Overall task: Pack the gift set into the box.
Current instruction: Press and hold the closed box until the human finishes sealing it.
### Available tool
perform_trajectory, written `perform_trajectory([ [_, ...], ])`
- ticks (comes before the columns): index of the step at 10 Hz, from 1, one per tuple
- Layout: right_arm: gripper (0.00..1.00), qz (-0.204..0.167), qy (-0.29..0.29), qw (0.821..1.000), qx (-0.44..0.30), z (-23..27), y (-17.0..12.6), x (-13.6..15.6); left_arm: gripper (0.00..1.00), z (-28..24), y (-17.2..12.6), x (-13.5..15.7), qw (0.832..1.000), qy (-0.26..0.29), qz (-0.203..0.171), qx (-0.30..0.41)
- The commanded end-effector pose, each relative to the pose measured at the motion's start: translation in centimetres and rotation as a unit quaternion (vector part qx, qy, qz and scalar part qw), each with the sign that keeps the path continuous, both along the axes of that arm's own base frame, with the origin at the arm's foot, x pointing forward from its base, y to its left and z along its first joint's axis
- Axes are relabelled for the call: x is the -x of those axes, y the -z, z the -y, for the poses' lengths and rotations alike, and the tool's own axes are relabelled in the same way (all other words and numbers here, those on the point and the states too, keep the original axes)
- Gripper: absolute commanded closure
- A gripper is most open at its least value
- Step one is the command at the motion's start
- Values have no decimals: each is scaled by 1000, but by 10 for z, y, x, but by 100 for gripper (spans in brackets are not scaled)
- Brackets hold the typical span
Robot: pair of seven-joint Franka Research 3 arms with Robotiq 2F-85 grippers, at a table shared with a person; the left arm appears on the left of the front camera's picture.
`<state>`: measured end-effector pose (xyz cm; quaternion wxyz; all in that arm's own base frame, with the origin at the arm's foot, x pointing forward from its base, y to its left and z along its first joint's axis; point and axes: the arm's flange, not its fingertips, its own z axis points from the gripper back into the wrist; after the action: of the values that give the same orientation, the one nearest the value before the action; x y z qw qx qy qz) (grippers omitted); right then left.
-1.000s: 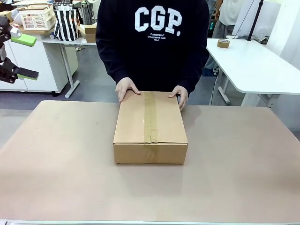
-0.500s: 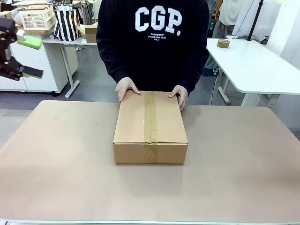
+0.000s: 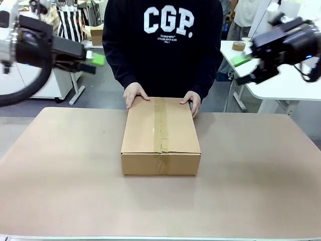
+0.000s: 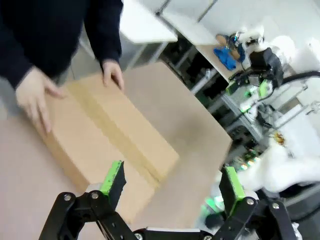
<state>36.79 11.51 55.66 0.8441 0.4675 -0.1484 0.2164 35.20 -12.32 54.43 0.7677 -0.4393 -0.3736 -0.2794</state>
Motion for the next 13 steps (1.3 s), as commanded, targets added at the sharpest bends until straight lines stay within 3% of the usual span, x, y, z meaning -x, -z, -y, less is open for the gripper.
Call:
perform_trajectory([
  [1,0,143,-4,990,3,-37,36,10,0,42,27,-19,998,40,48,28],
  [2,0,172,33,983,57,-50,49,18,0,52,36,-28,990,132,-57,-5],
  [3,0,68,-12,997,16,-26,15,2,0,24,13,-5,1000,9,25,7],
  [5,0,68,-12,997,16,-26,15,2,0,24,13,-5,1000,9,25,7],
  [6,0,111,-9,993,37,-37,31,9,0,43,27,-14,999,40,4,10],
  [7,0,172,-99,980,27,-59,38,-2,0,59,40,-24,994,101,40,3],
  [8,0,205,-103,973,15,-69,51,-17,0,65,60,-43,973,218,76,1],
  [9,0,296,-111,948,-23,-77,62,-28,0,59,79,-64,969,219,99,48],
  [10,0,336,-126,933,-20,-83,75,-36,0,55,91,-74,973,195,122,32],
  [11,0,365,-150,917,-55,-89,96,-50,0,53,105,-85,969,208,127,47],
  [13,0,423,-135,894,-56,-101,155,-88,0,58,139,-112,972,203,109,37],
])
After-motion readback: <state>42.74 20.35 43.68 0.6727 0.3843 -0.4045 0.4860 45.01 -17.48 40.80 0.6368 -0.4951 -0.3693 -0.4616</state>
